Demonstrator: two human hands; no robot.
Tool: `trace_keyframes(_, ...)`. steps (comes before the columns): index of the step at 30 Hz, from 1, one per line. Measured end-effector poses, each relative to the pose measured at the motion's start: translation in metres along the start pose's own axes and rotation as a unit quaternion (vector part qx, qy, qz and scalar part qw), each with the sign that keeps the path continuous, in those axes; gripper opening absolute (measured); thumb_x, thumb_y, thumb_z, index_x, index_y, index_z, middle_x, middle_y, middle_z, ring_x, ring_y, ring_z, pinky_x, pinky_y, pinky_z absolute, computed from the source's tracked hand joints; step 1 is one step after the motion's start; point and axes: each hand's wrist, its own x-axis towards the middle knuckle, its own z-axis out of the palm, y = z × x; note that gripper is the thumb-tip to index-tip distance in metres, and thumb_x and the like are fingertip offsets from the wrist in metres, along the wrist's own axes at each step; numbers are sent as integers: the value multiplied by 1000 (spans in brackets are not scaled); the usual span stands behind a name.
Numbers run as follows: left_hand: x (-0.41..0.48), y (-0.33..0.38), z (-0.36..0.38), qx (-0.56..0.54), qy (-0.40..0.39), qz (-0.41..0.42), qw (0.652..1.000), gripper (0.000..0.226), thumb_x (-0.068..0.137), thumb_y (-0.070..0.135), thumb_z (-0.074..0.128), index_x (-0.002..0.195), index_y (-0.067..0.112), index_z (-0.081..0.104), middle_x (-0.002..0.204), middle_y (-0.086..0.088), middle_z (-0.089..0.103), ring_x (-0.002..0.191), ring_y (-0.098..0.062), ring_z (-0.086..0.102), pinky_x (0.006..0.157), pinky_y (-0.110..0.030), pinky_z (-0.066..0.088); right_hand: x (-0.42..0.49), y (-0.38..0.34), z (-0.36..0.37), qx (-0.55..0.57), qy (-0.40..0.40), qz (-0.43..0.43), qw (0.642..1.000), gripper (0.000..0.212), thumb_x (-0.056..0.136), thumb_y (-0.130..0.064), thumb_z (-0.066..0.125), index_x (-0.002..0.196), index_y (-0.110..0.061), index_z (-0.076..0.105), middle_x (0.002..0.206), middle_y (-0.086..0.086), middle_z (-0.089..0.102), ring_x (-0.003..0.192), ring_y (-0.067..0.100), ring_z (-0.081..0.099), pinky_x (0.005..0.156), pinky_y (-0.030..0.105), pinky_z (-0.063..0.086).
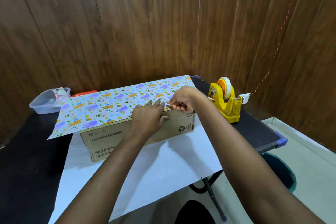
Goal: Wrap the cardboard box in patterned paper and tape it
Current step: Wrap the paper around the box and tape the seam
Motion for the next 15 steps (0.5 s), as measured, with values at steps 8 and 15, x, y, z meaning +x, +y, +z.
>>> trace_keyframes(8,0,0,-1,-3,-4,1,1000,56,96,51,37,145,26,28,154,7,25,140,-17,29,97,-35,35,5,11,-16,222,-60,7,973,31,96,-20,49,67,-14,42,34,-8,38,26,2,31,30,12,23)
trace_keyframes(15,0,0,-2,-1,-10,3,1000,55,96,51,37,145,28,27,154,7,26,139,-17,30,96,-36,36,8,16,-4,232,-97,27,967,30,99,-18,44,70,-13,46,30,-9,32,22,2,25,26,11,18)
